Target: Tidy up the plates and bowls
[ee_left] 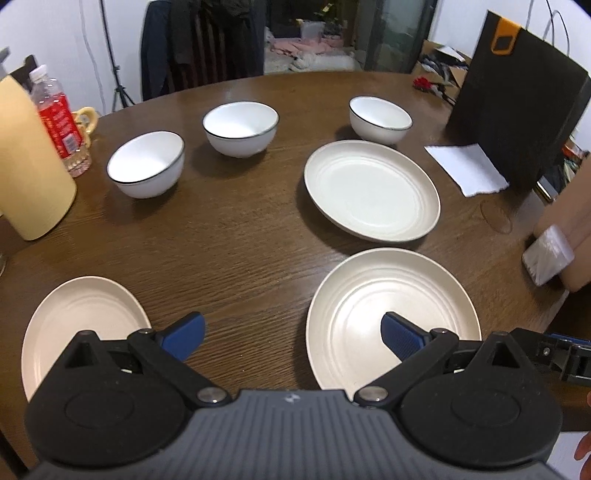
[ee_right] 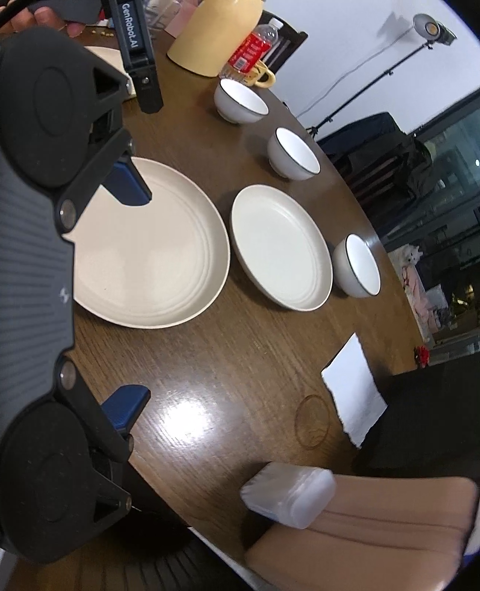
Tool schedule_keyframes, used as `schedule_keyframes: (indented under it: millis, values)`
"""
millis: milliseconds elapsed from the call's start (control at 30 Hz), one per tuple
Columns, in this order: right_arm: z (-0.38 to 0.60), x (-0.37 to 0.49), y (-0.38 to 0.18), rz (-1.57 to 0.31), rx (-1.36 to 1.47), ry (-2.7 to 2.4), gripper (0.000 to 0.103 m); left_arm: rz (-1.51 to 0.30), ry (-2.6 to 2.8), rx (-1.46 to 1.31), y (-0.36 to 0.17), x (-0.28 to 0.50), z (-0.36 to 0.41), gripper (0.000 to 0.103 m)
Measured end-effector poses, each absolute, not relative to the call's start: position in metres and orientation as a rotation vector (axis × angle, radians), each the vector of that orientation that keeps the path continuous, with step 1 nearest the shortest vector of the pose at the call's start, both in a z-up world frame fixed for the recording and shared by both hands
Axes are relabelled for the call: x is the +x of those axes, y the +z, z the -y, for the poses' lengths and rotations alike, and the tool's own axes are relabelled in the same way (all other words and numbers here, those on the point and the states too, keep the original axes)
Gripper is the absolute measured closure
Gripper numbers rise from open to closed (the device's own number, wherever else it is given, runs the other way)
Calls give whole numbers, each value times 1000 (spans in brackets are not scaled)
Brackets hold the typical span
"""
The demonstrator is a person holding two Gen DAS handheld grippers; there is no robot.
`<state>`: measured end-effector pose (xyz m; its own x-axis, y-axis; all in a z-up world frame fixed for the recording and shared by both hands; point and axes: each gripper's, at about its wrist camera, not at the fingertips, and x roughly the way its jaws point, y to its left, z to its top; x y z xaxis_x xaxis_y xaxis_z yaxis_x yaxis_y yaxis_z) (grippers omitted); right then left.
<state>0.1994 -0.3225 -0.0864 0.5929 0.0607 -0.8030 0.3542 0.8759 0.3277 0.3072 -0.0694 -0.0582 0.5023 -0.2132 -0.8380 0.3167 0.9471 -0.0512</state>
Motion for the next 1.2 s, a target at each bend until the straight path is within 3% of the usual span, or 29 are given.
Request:
schedule_keyframes:
  millis: [667,1200]
  values:
    - [367,236,-34,-960,348,-9,0,-903,-118,34,-6,297,86,0]
    - [403,305,-40,-1047,349,-53,0,-966,-179,119,-9,370,123,0]
